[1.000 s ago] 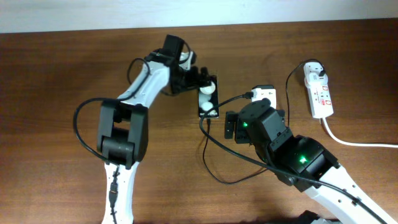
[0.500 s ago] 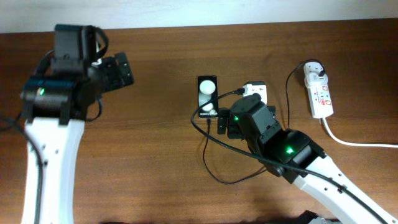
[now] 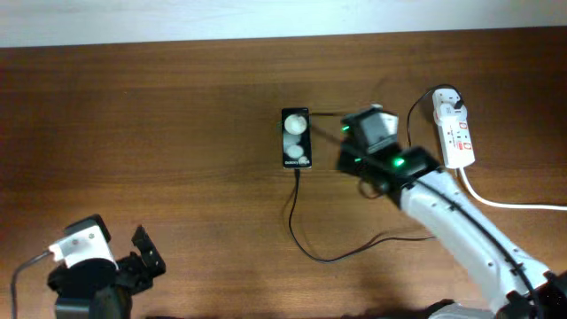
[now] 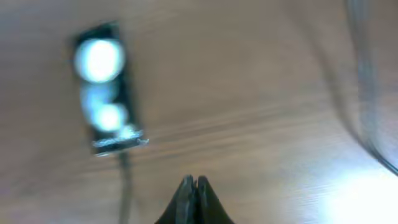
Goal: Plug charger to phone and switch on socket
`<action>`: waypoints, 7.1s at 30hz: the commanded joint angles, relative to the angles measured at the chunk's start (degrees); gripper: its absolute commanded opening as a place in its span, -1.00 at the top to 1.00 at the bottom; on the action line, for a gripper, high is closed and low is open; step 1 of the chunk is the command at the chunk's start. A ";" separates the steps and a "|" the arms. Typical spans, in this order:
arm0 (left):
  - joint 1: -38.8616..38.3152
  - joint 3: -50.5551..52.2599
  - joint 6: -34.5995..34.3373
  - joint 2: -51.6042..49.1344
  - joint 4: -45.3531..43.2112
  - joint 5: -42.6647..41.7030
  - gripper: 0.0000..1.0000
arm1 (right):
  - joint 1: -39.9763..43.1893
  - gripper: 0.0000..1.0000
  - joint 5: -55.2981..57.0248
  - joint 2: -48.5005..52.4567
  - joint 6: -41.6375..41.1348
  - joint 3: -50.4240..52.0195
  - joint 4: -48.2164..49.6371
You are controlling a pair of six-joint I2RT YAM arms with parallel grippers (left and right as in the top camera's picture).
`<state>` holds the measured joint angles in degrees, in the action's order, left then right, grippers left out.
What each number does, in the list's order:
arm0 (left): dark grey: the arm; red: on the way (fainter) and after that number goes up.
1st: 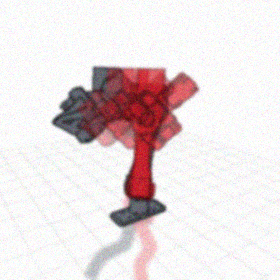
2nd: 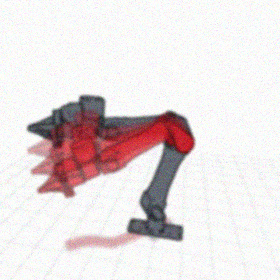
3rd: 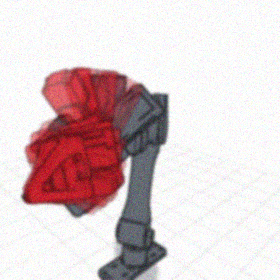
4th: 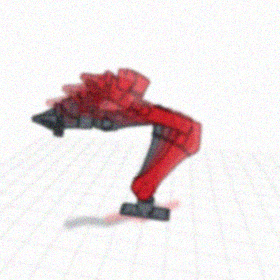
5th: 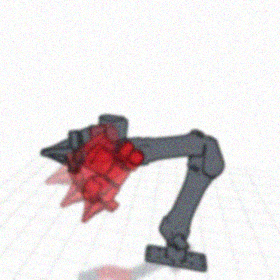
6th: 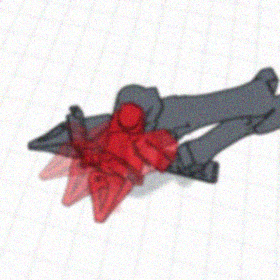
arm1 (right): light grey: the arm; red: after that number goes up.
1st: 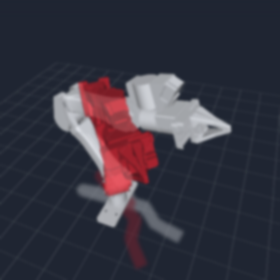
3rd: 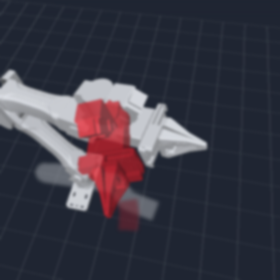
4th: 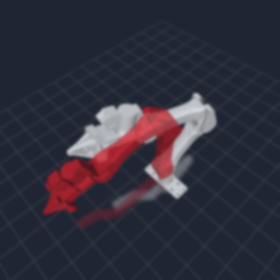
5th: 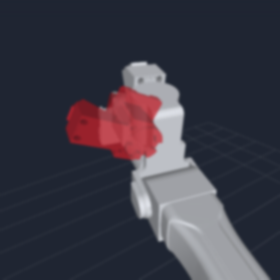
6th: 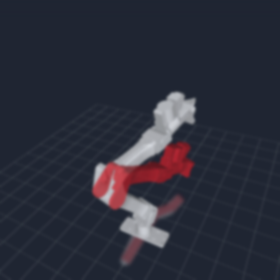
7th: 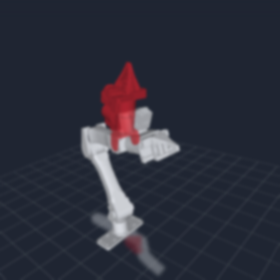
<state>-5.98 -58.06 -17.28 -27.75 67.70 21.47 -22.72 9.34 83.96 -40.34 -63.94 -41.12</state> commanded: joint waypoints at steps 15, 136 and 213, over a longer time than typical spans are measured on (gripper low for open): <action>0.92 0.17 0.63 21.79 4.48 0.39 -0.98 | 46.36 0.92 -9.18 3.37 -2.03 -10.40 -5.97; 5.88 57.57 8.41 27.08 -63.23 -18.53 -0.98 | 35.80 0.65 -21.84 -22.43 10.97 -35.98 -5.55; 5.88 57.55 14.51 27.08 -63.25 -17.81 -0.99 | 34.05 -0.97 -22.62 -83.67 13.97 60.19 39.76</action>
<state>-0.32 -0.95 -3.84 -0.86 4.49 4.45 11.09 -12.78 0.58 -26.59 -4.08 2.09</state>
